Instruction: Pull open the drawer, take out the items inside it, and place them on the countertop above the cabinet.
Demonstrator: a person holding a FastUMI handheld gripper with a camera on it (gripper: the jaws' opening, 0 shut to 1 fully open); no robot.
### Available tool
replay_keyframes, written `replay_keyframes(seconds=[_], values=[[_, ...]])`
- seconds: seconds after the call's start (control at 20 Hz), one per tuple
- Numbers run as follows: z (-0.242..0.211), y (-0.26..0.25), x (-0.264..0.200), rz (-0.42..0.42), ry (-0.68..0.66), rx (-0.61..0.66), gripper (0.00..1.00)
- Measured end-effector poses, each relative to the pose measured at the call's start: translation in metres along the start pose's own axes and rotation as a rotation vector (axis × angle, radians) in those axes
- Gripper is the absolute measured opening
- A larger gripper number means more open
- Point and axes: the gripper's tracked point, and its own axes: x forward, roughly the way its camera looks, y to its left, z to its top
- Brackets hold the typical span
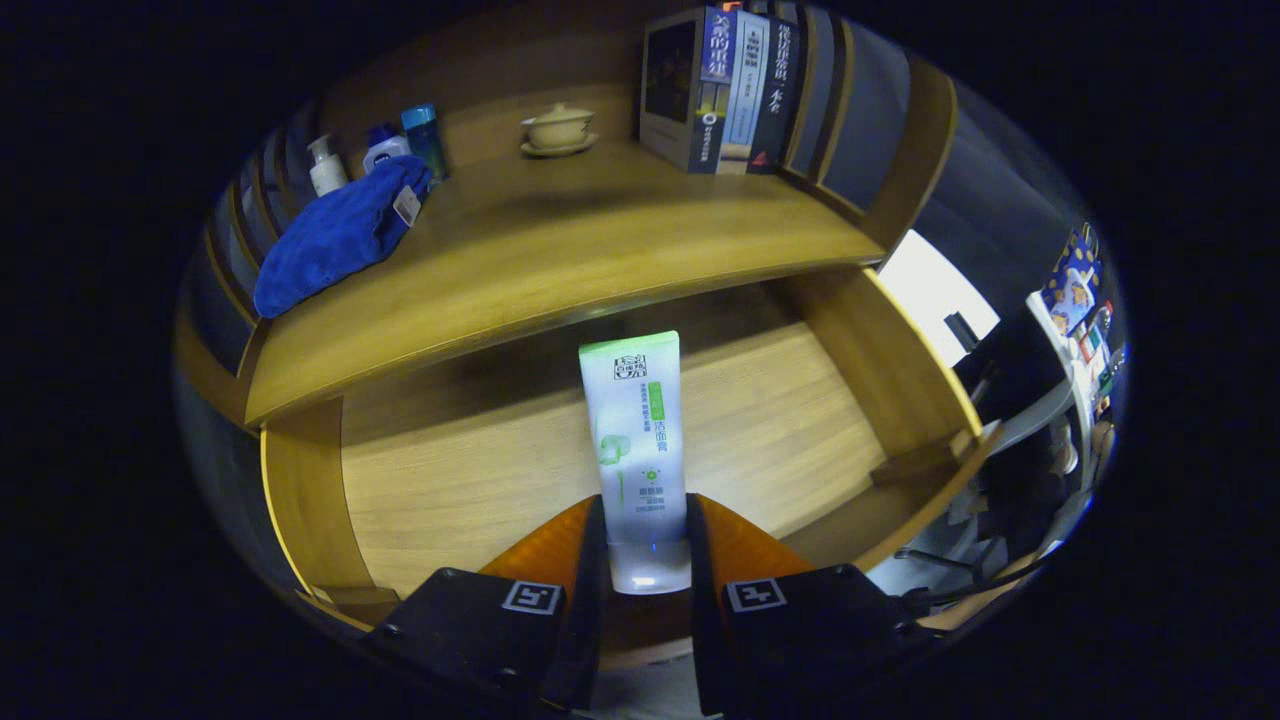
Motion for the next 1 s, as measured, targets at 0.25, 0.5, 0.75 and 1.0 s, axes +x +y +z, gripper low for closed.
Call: replay_keyframes(seconds=[0.25,0.5,0.75,1.0], values=[[0.005,-0.014,-0.032,-0.014,-0.055,0.053,0.46],[0.063,-0.004,-0.049,0.019,-0.195,0.011,0.46],[0.131,0.029,-0.018,0.106,-0.26,-0.11,0.46],[0.162,0.052,0.026,0.189,-0.238,-0.123,0.46]])
